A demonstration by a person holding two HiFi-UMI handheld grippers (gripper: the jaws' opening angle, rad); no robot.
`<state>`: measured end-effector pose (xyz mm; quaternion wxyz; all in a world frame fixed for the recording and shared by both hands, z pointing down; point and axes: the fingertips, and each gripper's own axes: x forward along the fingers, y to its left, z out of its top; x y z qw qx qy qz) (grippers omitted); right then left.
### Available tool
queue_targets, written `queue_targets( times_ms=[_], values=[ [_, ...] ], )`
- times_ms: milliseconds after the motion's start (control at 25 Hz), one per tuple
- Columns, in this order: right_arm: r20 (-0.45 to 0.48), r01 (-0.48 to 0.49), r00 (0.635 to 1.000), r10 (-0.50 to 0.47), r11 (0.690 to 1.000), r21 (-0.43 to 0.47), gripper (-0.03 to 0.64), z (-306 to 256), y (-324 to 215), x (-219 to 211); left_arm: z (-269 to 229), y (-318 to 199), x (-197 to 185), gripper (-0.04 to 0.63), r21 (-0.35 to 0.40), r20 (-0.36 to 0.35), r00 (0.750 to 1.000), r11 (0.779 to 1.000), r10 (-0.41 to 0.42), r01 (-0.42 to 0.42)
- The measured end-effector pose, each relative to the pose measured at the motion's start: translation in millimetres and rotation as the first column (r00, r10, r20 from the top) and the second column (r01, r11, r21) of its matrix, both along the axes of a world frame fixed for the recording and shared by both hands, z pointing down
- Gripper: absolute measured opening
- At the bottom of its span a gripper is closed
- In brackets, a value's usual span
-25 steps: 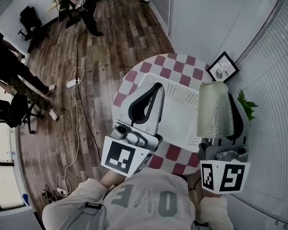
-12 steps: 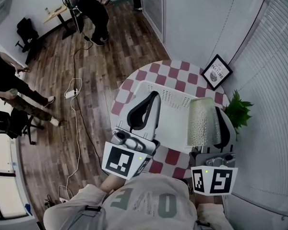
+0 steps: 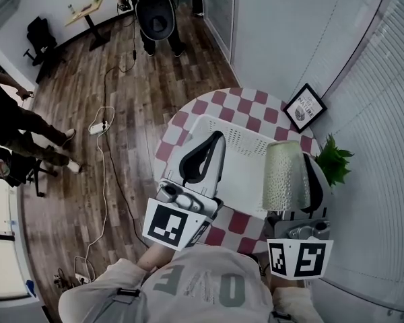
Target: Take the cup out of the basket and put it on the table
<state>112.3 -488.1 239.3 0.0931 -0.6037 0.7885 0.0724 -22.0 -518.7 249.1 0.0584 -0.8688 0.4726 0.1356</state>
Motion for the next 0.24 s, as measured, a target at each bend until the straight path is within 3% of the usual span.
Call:
queue_targets(
  times_ms=[240],
  values=[
    [0.012, 0.018, 1.000, -0.018, 1.000, 0.015, 0.023, -7.6, 4.1, -3.3, -1.4, 0.0, -7.5, 0.006, 0.004, -0.012, 1.000, 1.000, -0.021, 0.021]
  ],
)
